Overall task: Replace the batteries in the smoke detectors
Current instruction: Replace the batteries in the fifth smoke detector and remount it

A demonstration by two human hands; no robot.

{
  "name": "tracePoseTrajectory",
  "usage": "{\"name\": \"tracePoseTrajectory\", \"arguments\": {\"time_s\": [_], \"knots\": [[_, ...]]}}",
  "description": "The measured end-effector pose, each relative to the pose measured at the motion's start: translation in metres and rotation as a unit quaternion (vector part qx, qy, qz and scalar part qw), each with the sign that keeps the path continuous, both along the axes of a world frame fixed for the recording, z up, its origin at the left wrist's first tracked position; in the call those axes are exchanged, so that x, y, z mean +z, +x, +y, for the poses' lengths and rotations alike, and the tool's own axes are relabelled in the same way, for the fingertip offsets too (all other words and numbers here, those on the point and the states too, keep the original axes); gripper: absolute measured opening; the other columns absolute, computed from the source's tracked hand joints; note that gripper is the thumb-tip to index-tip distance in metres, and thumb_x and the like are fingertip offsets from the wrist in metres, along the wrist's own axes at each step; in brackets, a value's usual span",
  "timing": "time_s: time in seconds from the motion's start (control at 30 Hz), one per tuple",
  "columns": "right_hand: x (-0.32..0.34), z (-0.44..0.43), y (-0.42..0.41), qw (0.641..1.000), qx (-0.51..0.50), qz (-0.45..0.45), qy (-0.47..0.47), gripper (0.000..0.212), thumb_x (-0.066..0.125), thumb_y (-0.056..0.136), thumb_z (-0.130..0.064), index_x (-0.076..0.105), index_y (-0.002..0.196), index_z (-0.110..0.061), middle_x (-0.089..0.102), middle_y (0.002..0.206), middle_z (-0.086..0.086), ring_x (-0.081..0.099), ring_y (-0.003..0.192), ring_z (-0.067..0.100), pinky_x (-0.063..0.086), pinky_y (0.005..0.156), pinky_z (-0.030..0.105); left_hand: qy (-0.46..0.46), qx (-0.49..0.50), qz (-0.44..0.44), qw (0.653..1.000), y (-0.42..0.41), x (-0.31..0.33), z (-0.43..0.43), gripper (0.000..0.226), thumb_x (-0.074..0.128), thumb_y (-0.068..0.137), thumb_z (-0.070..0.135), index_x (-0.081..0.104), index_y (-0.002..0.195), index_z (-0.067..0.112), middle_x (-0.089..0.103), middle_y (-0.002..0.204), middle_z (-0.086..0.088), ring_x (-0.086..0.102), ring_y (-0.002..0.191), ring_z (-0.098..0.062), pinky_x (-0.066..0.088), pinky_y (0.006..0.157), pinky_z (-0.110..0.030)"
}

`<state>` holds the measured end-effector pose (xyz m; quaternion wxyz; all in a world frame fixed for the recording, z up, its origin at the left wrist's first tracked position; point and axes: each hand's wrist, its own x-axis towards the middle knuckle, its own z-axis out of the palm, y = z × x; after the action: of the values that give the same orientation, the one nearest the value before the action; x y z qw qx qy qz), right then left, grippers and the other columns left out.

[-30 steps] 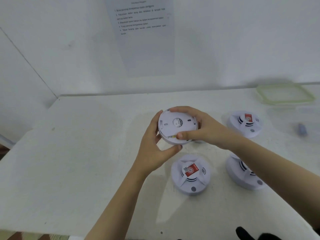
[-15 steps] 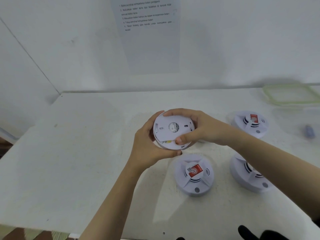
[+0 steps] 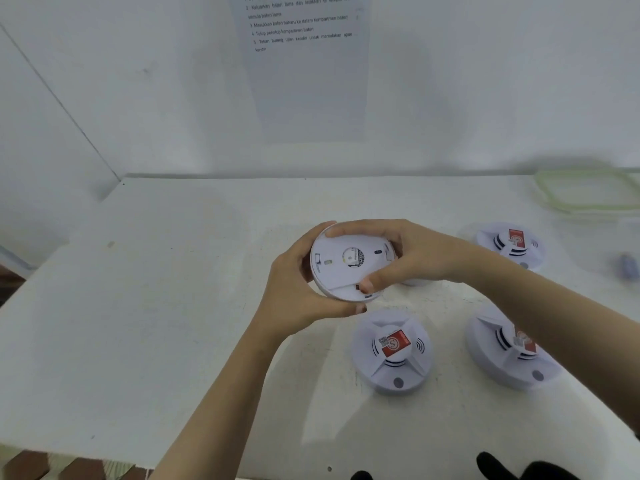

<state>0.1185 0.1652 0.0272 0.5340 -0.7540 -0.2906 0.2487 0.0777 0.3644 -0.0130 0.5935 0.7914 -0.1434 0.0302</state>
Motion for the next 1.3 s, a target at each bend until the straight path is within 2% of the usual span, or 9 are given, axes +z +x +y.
{"name": "tracePoseTrajectory", "arguments": {"time_s": [0.13,0.27,0.4,0.63,0.8,0.93,1.0,1.1,1.3], "knots": [[0.006,0.0,0.005,0.985,-0.041,-0.143,-0.09,0.069,0.085,0.066,-0.017,0.052,0.121,-0.044,0.045,0.124,-0.025,0.043,0.114,-0.012,0.042,0.086,0.006,0.001,0.005,-0.013,1.0,0.003,0.0,0.006,0.092,0.094,0.047,0.007,0.054,0.129,0.018,0.065,0.118,0.006,0.06,0.113,-0.015,0.054,0.084,-0.024],[0.006,0.005,0.004,0.942,-0.059,-0.277,-0.179,0.062,0.082,0.067,-0.03,0.055,0.122,-0.035,0.037,0.135,-0.01,0.04,0.123,0.004,0.039,0.097,0.024,0.008,0.006,-0.012,1.0,0.002,-0.006,0.012,0.089,0.092,0.048,0.011,0.054,0.128,0.022,0.064,0.117,0.01,0.06,0.112,-0.013,0.052,0.082,-0.02],[0.005,0.017,-0.001,0.902,-0.036,-0.38,-0.203,0.059,0.074,0.068,-0.041,0.056,0.122,-0.024,0.039,0.134,-0.01,0.045,0.114,0.002,0.044,0.086,0.022,0.011,0.016,0.002,1.0,0.0,-0.016,0.02,0.088,0.092,0.048,0.018,0.053,0.127,0.027,0.065,0.117,0.014,0.06,0.111,-0.007,0.05,0.083,-0.016],[-0.022,0.019,0.012,0.929,-0.118,-0.279,-0.211,0.054,0.077,0.071,-0.031,0.057,0.121,-0.024,0.024,0.15,-0.004,0.025,0.135,0.012,0.027,0.11,0.034,0.003,0.095,0.005,0.995,-0.005,-0.035,0.05,0.084,0.088,0.049,0.013,0.054,0.125,0.025,0.064,0.114,0.019,0.061,0.108,-0.002,0.051,0.081,-0.015],[-0.043,0.018,0.014,0.88,-0.066,-0.301,-0.36,0.059,0.07,0.077,-0.041,0.051,0.131,-0.028,0.008,0.158,0.002,-0.001,0.144,0.017,-0.009,0.115,0.041,-0.005,0.133,0.016,0.991,-0.007,-0.04,0.066,0.083,0.085,0.047,0.029,0.053,0.124,0.025,0.064,0.116,0.013,0.061,0.109,-0.005,0.053,0.087,-0.027],[-0.051,0.016,0.016,0.856,-0.028,-0.286,-0.43,0.06,0.065,0.08,-0.048,0.047,0.135,-0.031,0.0,0.159,0.004,-0.01,0.145,0.021,-0.015,0.113,0.051,-0.037,0.138,0.025,0.989,-0.009,-0.038,0.065,0.086,0.085,0.048,0.029,0.051,0.126,0.022,0.063,0.12,0.009,0.06,0.113,-0.006,0.052,0.085,-0.021],[-0.049,0.015,0.014,0.872,-0.038,-0.278,-0.402,0.057,0.064,0.083,-0.045,0.046,0.136,-0.032,0.004,0.159,0.004,-0.007,0.145,0.02,-0.014,0.114,0.046,-0.051,0.128,0.028,0.99,-0.01,-0.035,0.06,0.089,0.086,0.048,0.025,0.049,0.129,0.021,0.061,0.122,0.01,0.059,0.114,-0.005,0.051,0.084,-0.017],[-0.039,0.013,0.004,0.932,-0.1,-0.262,-0.229,0.047,0.063,0.087,-0.034,0.048,0.132,-0.03,0.03,0.149,-0.006,0.017,0.142,0.016,0.006,0.113,0.027,-0.071,0.104,0.033,0.992,-0.009,-0.027,0.048,0.095,0.089,0.049,0.012,0.046,0.133,0.018,0.059,0.126,0.007,0.058,0.116,-0.007,0.053,0.081,-0.021],[-0.005,0.004,-0.022,0.977,-0.136,-0.159,-0.051,0.047,0.06,0.09,-0.027,0.039,0.128,-0.045,0.051,0.124,-0.013,0.059,0.103,0.003,0.046,0.088,0.016,-0.093,0.037,0.008,0.995,-0.009,-0.005,0.01,0.099,0.089,0.048,0.006,0.041,0.133,0.014,0.055,0.13,0.003,0.057,0.118,-0.011,0.057,0.079,-0.029]]}}
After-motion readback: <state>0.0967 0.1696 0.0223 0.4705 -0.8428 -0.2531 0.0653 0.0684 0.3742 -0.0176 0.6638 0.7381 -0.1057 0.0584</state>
